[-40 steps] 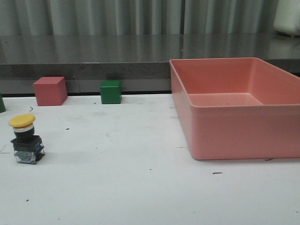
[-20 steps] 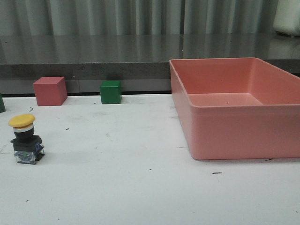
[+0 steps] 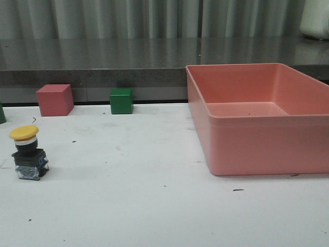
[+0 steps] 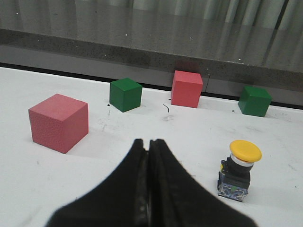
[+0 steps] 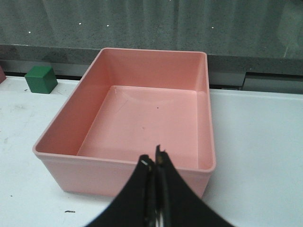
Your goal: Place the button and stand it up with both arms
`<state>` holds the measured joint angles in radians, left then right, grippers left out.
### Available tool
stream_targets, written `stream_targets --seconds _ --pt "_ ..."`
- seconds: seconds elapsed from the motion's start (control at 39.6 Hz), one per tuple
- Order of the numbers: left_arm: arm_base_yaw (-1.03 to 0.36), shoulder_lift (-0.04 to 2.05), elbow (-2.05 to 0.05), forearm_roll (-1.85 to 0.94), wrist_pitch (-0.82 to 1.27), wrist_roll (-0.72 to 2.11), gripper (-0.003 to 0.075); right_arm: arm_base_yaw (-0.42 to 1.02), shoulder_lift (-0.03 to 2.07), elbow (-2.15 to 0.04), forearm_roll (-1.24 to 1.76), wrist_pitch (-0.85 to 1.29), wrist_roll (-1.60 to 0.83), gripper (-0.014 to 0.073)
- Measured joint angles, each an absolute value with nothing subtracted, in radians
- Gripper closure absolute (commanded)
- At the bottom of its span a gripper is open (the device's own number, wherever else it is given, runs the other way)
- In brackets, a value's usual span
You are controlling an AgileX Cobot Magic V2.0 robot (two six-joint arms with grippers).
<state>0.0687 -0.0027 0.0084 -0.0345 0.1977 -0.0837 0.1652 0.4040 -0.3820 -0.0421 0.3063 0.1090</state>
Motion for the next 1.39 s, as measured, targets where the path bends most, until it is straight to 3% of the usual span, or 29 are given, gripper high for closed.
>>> stream_targets --seconds 0.25,0.76,1.39 --pt "0.069 -0.003 0.008 -0.035 0.196 -0.084 0.0740 0.164 0.372 -0.332 -0.063 0.263 0.109 0.0663" --pt "0.069 -0.003 0.008 -0.035 0.196 -0.084 0.0740 0.056 0.136 0.017 -0.030 0.136 0.109 0.0663" --pt "0.069 -0.003 0.008 -0.035 0.193 -0.084 0.0740 0.056 -0.009 0.027 -0.017 0.226 0.109 0.0663"
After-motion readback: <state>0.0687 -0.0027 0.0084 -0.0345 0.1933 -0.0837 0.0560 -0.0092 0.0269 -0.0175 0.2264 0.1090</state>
